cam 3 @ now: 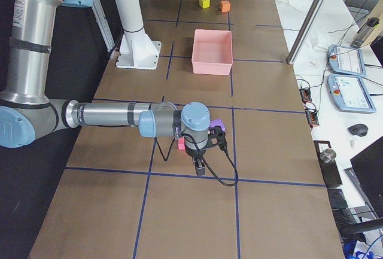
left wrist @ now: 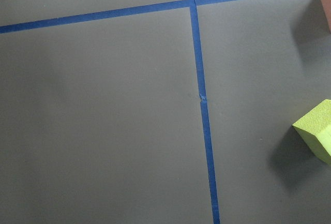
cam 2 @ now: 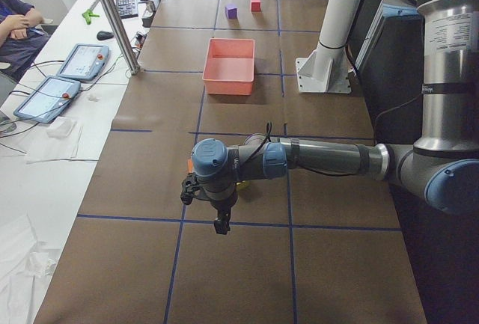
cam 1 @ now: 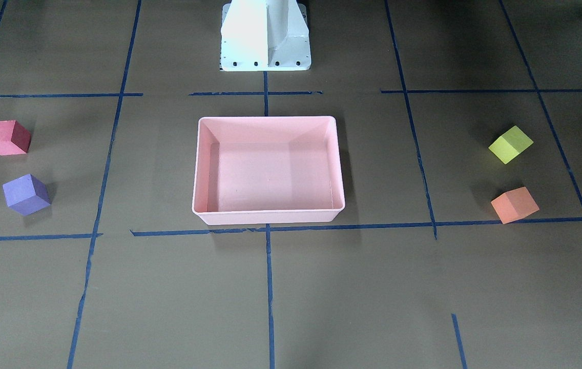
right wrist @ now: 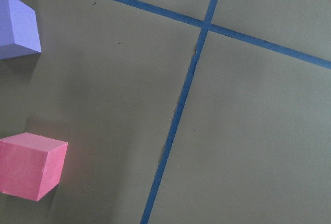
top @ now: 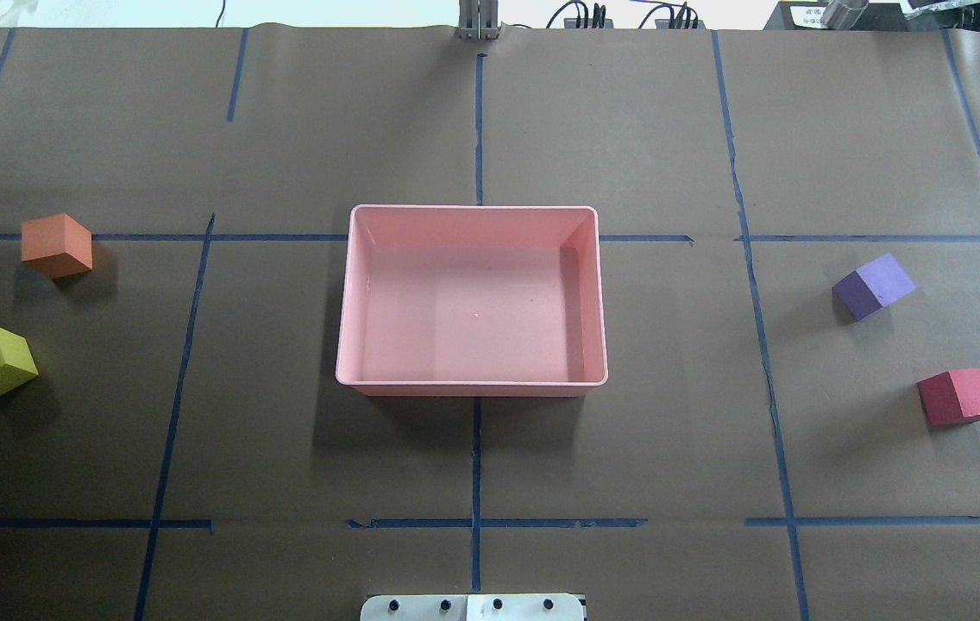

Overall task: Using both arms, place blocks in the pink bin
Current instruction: 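Move the right gripper toward the purple cube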

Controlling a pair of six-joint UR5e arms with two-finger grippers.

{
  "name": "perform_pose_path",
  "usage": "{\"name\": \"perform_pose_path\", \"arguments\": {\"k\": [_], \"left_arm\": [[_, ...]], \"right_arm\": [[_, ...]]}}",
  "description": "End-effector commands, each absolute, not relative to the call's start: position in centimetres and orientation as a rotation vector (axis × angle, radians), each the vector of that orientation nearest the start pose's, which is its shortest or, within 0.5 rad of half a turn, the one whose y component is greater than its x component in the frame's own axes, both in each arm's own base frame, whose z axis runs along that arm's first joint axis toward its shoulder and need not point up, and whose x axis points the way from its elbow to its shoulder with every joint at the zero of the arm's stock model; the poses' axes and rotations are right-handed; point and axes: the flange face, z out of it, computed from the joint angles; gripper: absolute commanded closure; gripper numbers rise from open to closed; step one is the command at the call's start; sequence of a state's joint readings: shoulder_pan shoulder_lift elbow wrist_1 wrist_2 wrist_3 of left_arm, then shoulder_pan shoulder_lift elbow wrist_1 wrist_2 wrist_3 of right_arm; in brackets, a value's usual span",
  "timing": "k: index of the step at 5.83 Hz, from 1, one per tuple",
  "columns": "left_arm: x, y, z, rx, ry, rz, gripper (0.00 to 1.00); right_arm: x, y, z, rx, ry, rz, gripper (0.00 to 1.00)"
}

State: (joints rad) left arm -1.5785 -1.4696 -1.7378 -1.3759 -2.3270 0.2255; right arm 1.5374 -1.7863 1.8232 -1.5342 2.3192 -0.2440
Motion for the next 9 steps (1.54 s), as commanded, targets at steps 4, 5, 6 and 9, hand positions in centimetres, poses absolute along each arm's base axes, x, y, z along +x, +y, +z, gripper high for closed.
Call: {"name": "perform_pose_path", "arguments": {"k": [4, 5, 6, 9], "left_arm": [[-6.8, -42.8, 64.3, -0.037, 0.765, 0.16, 0.0], [-6.8, -42.8, 64.3, -0.035, 0.765, 0.161, 0.0], [-6.7, -42.8, 64.3, -0.035, 0.767, 0.161, 0.0], [-6.7, -42.8, 64.3, -0.035, 0.767, 0.161, 0.0]], "right_arm": [[-11.9, -50.7, 50.6, 0.179, -0.807, -0.415, 0.0], [-15.3, -52.5, 50.1, 0.165, -0.787, -0.431, 0.0], [-16.6, -53.1, 52.2, 0.171, -0.79, -0.447, 0.0], [-21.8, -52.2, 55.5, 0.133, -0.763, -0.441, 0.0]]}}
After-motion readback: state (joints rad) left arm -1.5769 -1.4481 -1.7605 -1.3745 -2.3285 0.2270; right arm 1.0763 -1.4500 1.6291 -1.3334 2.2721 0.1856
